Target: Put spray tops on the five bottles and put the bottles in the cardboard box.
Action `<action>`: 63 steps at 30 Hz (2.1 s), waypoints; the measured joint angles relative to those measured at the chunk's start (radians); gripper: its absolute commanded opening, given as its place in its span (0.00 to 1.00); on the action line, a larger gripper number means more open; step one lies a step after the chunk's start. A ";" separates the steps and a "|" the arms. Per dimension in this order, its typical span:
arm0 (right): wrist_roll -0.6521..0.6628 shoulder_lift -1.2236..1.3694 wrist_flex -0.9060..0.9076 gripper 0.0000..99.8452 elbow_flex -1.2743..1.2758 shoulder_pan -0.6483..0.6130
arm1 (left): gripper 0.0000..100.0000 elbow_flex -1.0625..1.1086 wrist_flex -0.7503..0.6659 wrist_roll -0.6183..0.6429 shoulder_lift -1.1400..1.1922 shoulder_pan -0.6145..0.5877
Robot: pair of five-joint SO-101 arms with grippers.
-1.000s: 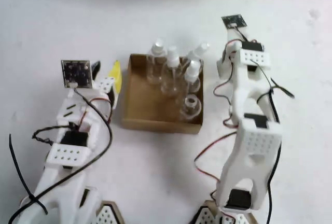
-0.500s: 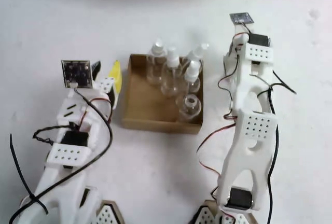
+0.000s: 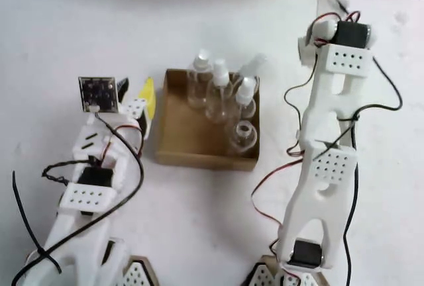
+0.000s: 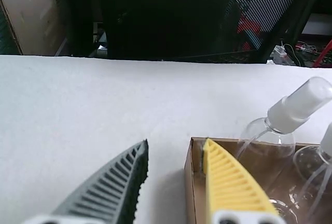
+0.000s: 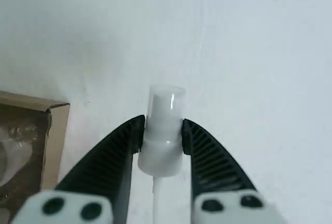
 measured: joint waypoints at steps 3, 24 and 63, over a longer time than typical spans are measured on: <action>0.000 -0.083 0.000 0.02 -0.002 0.000 | 0.16 0.000 0.000 0.000 0.000 0.000; 0.002 -1.341 -0.331 0.02 1.154 -0.126 | 0.16 0.000 0.000 0.000 0.000 0.000; -0.002 -1.998 -1.436 0.01 2.401 -0.514 | 0.16 0.000 0.000 0.000 0.000 0.000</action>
